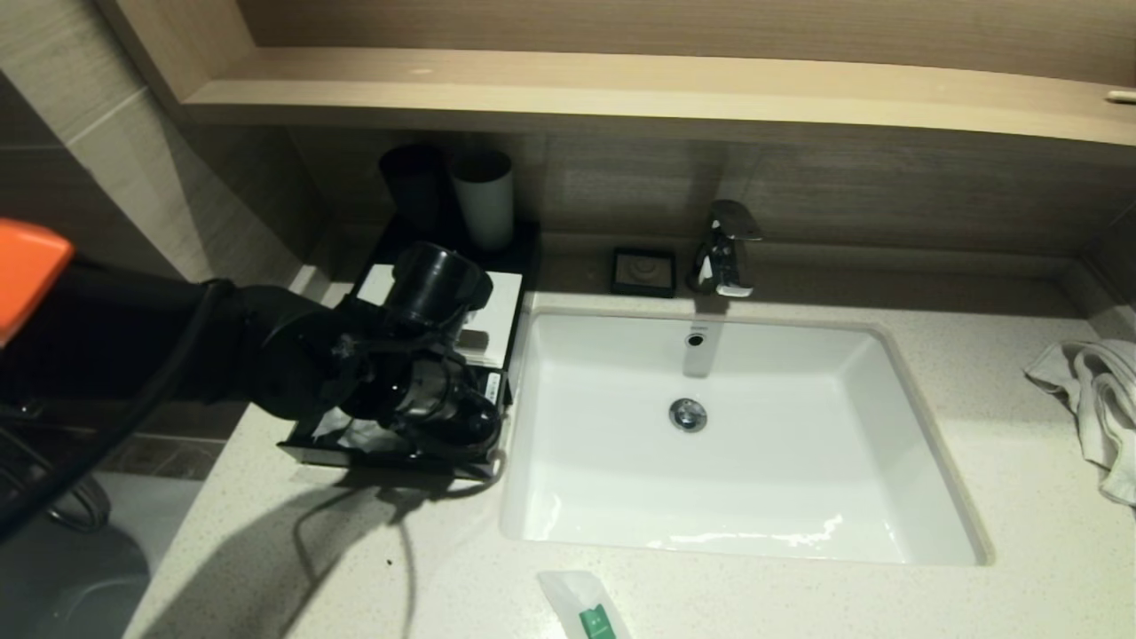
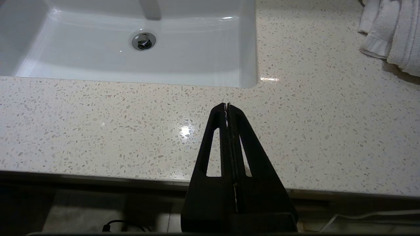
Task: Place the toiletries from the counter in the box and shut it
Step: Place the bathroom toiletry into the drawer
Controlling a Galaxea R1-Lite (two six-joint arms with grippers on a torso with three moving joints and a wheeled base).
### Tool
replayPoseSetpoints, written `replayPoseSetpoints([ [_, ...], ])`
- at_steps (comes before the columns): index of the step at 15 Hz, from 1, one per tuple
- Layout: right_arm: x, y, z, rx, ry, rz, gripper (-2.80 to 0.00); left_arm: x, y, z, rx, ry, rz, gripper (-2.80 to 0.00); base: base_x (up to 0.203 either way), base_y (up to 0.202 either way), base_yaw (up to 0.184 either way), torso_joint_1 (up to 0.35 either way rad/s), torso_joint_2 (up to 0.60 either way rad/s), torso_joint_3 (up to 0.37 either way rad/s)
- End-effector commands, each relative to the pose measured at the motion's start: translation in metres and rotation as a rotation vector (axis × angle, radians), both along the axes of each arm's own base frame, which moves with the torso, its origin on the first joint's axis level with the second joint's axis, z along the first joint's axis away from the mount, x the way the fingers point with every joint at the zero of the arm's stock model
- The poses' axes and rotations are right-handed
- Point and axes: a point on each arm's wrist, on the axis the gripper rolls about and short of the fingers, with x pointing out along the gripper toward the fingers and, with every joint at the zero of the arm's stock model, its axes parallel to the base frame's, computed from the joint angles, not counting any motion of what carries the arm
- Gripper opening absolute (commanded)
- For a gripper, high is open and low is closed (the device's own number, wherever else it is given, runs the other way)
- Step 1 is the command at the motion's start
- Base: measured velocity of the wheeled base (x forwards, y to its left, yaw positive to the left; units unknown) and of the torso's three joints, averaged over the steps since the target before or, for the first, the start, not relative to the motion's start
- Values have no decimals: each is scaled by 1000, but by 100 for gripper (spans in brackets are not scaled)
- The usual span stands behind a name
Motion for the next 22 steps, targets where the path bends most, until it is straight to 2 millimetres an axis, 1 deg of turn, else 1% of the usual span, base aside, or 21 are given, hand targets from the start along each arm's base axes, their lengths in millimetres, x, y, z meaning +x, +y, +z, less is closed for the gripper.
replayPoseSetpoints([
  [1, 0, 0, 0, -1, 0, 1, -280, 2, -1, 2, -6, -7, 3, -280, 0, 0, 0, 0, 0, 0],
  [6, 0, 0, 0, -1, 0, 1, -280, 5, -3, 4, -13, -12, 7, -280, 0, 0, 0, 0, 0, 0],
  [11, 0, 0, 0, -1, 0, 0, -280, 7, -4, 1, -8, -6, 10, -280, 0, 0, 0, 0, 0, 0],
  [15, 0, 0, 0, -1, 0, 1, -280, 5, -2, 0, -4, 1, 8, -280, 0, 0, 0, 0, 0, 0],
  [16, 0, 0, 0, -1, 0, 1, -280, 4, -3, 0, -7, -1, 8, 0, 0, 0, 0, 0, 0, 0],
  [20, 0, 0, 0, -1, 0, 1, -280, 3, -1, 2, -9, -3, 10, 0, 0, 0, 0, 0, 0, 0],
  [22, 0, 0, 0, -1, 0, 0, -280, -2, 2, 9, -25, -17, 16, 0, 0, 0, 0, 0, 0, 0],
])
